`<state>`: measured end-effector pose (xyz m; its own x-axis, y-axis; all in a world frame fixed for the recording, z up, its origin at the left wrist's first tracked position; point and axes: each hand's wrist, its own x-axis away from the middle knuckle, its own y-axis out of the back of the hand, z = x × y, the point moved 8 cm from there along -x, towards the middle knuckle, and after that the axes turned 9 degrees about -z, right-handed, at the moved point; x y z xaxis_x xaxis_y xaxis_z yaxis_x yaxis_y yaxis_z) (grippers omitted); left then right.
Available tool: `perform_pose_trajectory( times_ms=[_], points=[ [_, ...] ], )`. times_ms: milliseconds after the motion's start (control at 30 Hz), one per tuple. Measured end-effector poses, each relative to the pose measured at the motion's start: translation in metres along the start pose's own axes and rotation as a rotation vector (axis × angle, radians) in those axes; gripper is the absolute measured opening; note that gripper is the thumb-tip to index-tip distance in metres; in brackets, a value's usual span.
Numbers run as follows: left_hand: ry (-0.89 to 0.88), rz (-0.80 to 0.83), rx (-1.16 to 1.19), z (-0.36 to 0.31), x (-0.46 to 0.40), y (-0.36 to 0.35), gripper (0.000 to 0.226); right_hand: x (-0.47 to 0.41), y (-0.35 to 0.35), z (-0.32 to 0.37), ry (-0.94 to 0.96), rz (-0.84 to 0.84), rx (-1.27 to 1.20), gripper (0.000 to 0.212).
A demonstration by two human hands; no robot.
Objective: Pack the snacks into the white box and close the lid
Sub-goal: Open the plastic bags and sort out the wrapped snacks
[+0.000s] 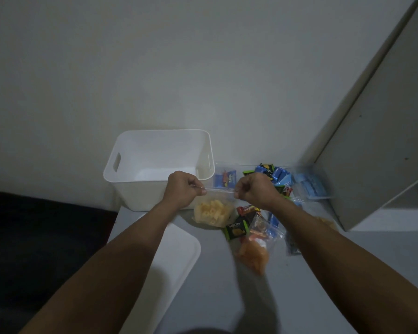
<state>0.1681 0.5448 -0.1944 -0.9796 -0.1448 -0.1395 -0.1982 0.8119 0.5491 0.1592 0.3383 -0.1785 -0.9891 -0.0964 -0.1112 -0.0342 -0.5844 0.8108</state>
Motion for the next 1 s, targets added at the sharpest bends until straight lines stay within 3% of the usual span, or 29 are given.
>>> perform_pose_trajectory(
  times_ms=[233, 400, 500, 600, 667, 700, 767, 867, 1000],
  points=[
    [-0.008, 0.039, 0.052, 0.003, 0.004, -0.006, 0.014, 0.001, -0.002, 0.000, -0.008, -0.077, 0.036, 0.009],
    [0.005, -0.024, 0.062, 0.007, 0.004, -0.002, 0.015, 0.002, -0.005, -0.004, -0.052, -0.068, 0.031, 0.011],
    [0.028, -0.022, 0.049, 0.008, 0.006, -0.001, 0.024, 0.005, -0.005, -0.007, -0.068, -0.059, 0.012, 0.010],
    [0.049, -0.165, -0.083, 0.009, 0.005, 0.012, 0.043, 0.008, -0.003, -0.009, -0.060, -0.093, -0.037, 0.010],
    [0.138, -0.186, -0.170, 0.010, 0.008, 0.015, 0.045, 0.011, -0.003, -0.013, -0.061, -0.114, -0.059, 0.009],
    [0.207, -0.109, -0.169, 0.011, 0.011, 0.009, 0.045, 0.013, -0.004, -0.015, -0.067, -0.118, -0.068, 0.008],
    [0.405, 0.093, 0.034, 0.014, 0.023, -0.013, 0.047, 0.017, -0.006, -0.017, -0.073, -0.127, -0.089, 0.006],
    [0.688, 0.194, 0.401, 0.016, 0.040, -0.036, 0.030, 0.024, -0.013, -0.016, -0.069, -0.124, -0.129, 0.007],
    [0.756, 0.187, 0.445, 0.026, 0.045, -0.050, 0.013, 0.030, -0.020, -0.014, -0.053, -0.101, -0.178, 0.006]
  ],
)
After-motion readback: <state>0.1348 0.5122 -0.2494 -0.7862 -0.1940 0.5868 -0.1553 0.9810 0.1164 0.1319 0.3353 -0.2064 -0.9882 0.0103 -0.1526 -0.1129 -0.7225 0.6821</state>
